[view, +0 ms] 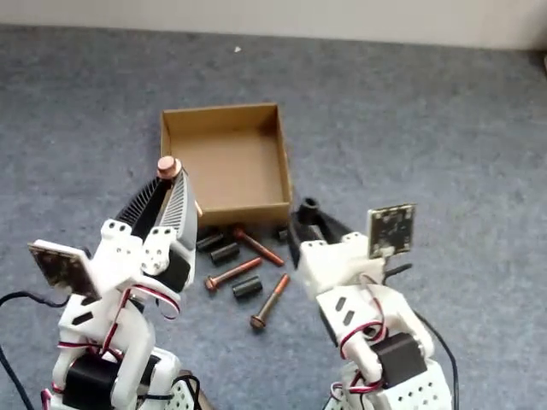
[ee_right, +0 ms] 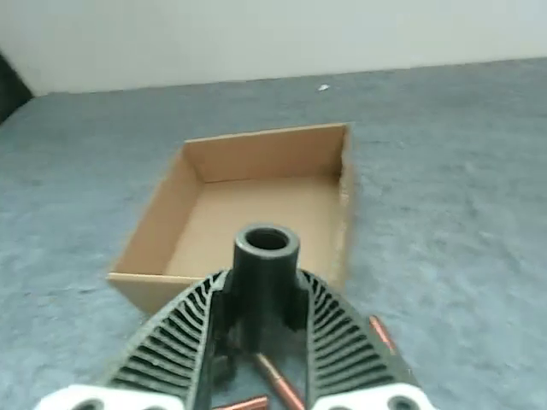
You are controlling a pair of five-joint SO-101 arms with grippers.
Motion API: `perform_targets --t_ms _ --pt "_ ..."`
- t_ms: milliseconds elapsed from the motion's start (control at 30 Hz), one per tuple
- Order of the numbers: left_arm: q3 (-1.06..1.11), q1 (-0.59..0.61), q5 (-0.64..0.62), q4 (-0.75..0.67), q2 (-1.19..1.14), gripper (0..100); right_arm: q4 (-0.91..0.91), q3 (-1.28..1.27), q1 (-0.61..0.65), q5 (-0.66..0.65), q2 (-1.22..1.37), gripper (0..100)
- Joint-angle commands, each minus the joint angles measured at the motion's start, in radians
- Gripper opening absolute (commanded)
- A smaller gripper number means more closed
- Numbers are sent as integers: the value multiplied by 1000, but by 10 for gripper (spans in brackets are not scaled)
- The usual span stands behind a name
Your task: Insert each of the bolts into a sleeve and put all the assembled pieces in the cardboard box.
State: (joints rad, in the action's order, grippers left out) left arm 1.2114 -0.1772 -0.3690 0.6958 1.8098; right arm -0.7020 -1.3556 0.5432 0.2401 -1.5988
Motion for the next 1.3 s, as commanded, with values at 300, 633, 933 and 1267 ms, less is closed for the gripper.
perform_targets --t_ms 300,633,933,1267 --pt "-10 -62 -130 -132 4 6 469 -269 231 -423 -10 5" --pt "-4 -248 -152 -121 2 6 519 -297 239 -437 -10 5" --pt "-4 -249 -149 -54 1 6 518 -295 243 -437 -12 5" --pt "85 -248 -91 -60 5 6 518 -237 245 -437 -12 5"
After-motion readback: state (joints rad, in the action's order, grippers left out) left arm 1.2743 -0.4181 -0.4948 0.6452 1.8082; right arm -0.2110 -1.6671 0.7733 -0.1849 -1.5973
